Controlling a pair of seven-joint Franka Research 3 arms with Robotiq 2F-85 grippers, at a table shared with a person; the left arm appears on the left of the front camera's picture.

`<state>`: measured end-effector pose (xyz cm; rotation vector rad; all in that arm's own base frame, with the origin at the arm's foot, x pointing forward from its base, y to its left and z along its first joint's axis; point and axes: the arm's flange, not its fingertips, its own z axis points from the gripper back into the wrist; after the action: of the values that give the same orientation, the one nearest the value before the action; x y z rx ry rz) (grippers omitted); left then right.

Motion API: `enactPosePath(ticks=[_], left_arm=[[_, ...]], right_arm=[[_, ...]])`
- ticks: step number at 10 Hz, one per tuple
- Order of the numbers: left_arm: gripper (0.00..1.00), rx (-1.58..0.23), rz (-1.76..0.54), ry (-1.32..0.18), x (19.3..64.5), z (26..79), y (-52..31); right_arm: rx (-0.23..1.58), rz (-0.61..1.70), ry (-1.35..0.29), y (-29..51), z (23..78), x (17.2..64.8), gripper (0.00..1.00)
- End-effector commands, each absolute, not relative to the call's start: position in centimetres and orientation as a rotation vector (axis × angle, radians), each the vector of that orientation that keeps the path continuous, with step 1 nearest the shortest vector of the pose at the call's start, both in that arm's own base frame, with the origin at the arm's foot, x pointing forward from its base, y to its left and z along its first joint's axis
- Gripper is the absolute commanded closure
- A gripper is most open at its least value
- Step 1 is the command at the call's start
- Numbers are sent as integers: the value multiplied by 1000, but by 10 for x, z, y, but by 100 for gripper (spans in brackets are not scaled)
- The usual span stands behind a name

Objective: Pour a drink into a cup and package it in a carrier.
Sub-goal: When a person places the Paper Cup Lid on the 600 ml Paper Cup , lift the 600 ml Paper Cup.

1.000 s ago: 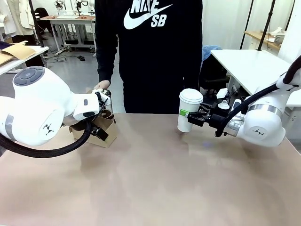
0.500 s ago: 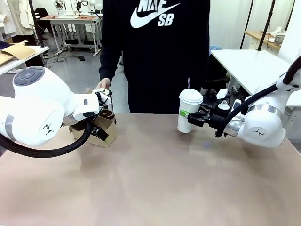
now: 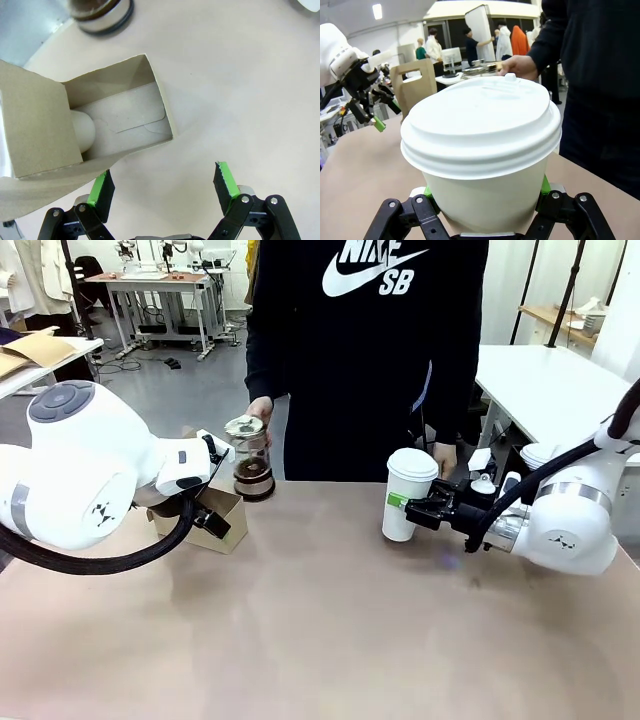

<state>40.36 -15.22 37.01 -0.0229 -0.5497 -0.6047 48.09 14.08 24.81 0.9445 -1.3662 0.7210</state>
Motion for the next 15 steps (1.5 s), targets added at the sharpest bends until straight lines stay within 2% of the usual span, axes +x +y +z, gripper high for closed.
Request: enactPosePath(ticks=[1,6,7,8,9,10,12,15], left_arm=[[0,-25,-604,-550,404,370,-152],[0,-25,-604,-550,404,370,-152],[0,-25,-604,-550,404,370,-152],[0,-25,-604,-550,404,370,-152],[0,-25,-604,-550,404,370,-152],[0,-25,-604,-550,404,370,-152],[0,-25,-604,-550,404,370,-152],[0,-25,-604,-550,404,370,-152]], right_arm=[[930,723,-1365,140,249,484,19],[941,717,-1365,139,247,482,19],[942,749,-1373,111,260,469,19],[972,764,-1340,118,285,480,19],[994,789,-1317,220,255,522,19],[1031,779,-1278,216,275,529,19],[1067,848,-1311,195,318,534,19],[1074,936,-1307,177,356,543,19]])
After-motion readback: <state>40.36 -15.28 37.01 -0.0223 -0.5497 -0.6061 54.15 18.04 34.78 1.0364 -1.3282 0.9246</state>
